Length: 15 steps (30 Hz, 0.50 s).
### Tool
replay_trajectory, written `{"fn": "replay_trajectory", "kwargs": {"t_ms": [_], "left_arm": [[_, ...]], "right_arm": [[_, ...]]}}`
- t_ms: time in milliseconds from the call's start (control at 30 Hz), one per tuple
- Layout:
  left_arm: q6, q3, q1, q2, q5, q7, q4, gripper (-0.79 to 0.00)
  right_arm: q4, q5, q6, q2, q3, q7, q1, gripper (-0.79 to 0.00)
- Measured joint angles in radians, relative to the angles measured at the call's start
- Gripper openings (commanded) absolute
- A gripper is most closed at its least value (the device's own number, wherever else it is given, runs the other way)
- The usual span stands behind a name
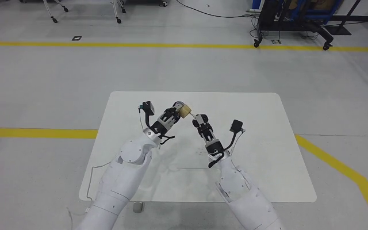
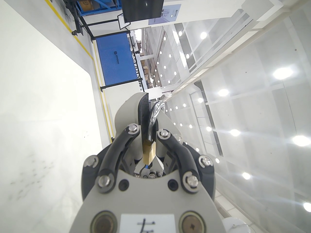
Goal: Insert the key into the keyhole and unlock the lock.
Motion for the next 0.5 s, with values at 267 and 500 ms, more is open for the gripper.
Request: {"fn": "replay_trajectory", "kwargs": {"t_ms": [267, 500], "left_arm": [[-0.007, -0.007, 0.005, -0.001, -0.007, 0.008, -0.002, -0.785], [-0.006, -0.005, 0.008, -0.002, -0.005, 0.000, -0.007, -0.785]], "right_arm": [[-0.011, 0.007, -0.008, -0.001, 0.004, 0.026, -0.014, -0.785], [-0.007, 0.009, -0.004, -0.005, 0.004, 0.033, -0.009, -0.785]]}}
